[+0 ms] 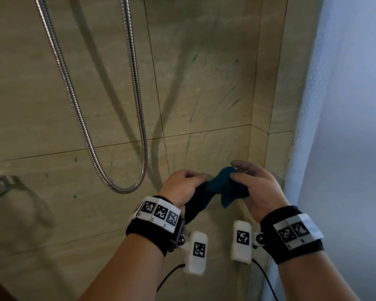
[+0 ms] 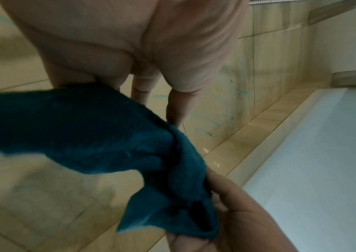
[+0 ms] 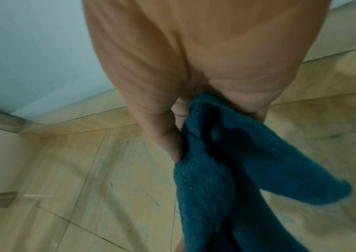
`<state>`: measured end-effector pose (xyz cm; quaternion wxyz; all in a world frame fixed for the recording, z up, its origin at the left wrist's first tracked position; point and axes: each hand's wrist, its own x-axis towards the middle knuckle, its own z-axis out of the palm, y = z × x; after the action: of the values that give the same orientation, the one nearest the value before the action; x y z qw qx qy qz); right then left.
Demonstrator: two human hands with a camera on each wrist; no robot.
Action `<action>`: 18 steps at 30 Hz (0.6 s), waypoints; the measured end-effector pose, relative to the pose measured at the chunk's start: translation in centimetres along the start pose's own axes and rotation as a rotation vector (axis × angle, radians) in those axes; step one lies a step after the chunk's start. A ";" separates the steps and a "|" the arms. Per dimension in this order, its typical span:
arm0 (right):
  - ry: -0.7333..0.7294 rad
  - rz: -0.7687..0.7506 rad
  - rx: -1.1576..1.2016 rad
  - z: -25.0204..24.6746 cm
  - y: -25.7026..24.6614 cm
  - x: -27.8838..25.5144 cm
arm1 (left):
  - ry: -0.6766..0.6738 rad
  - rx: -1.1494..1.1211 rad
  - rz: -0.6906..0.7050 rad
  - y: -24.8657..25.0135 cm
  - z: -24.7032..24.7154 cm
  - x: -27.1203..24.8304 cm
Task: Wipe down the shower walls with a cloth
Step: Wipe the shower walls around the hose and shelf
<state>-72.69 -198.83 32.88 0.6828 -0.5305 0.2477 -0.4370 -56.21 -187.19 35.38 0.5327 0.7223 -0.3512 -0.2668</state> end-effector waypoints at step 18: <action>0.046 -0.001 -0.118 -0.5 1.9 0.7 | -0.187 -0.430 -0.092 0.1 1.2 -0.4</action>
<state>-72.18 -199.57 31.04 0.6442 -0.5597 0.2884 -0.4342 -57.38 -187.63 35.11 0.6268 0.5794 -0.3010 -0.4252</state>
